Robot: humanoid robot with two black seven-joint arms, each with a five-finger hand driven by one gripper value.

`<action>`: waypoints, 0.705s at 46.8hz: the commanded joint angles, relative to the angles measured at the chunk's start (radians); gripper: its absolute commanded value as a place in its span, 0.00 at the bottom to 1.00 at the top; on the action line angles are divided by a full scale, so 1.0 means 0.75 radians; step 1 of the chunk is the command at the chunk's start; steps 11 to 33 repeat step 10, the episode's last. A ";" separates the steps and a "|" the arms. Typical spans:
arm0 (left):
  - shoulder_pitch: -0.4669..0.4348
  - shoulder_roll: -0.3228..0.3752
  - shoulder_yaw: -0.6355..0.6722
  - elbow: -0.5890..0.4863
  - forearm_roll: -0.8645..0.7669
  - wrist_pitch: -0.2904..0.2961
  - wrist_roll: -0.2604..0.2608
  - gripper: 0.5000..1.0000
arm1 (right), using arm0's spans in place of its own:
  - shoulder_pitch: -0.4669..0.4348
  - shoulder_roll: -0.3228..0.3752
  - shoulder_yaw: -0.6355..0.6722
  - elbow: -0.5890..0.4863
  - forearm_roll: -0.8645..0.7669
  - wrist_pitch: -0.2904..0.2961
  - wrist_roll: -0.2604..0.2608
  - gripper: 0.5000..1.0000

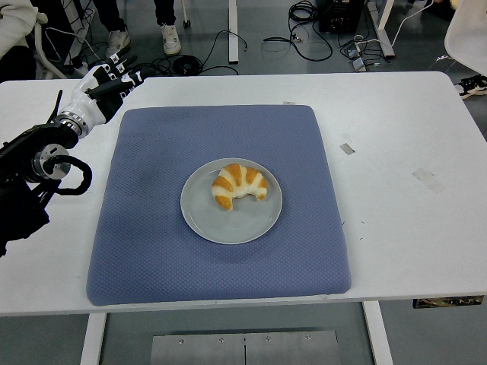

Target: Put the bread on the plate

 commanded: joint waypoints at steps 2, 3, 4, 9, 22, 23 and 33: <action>0.004 0.000 0.000 -0.002 0.000 0.000 0.000 0.97 | 0.000 0.000 0.001 0.000 0.000 0.000 0.000 1.00; 0.002 0.000 0.000 -0.002 0.000 0.000 0.000 0.97 | 0.000 0.000 0.003 0.000 0.000 0.000 0.000 1.00; 0.002 0.000 0.000 0.000 0.000 0.000 0.000 0.97 | 0.000 0.000 0.003 0.000 0.000 0.000 0.000 1.00; 0.002 0.000 -0.002 -0.002 0.000 0.000 0.000 0.97 | 0.002 0.000 0.005 0.000 0.000 0.000 0.000 1.00; 0.002 0.000 -0.002 -0.002 0.000 0.000 0.000 0.97 | 0.004 0.000 0.003 0.000 0.000 0.000 0.000 1.00; 0.002 0.000 -0.002 -0.002 0.000 0.000 0.000 0.97 | 0.004 0.000 0.003 0.000 0.000 0.000 0.000 1.00; 0.002 0.000 -0.002 -0.002 0.000 0.000 0.000 0.97 | 0.004 0.000 0.003 0.000 0.000 0.000 0.000 1.00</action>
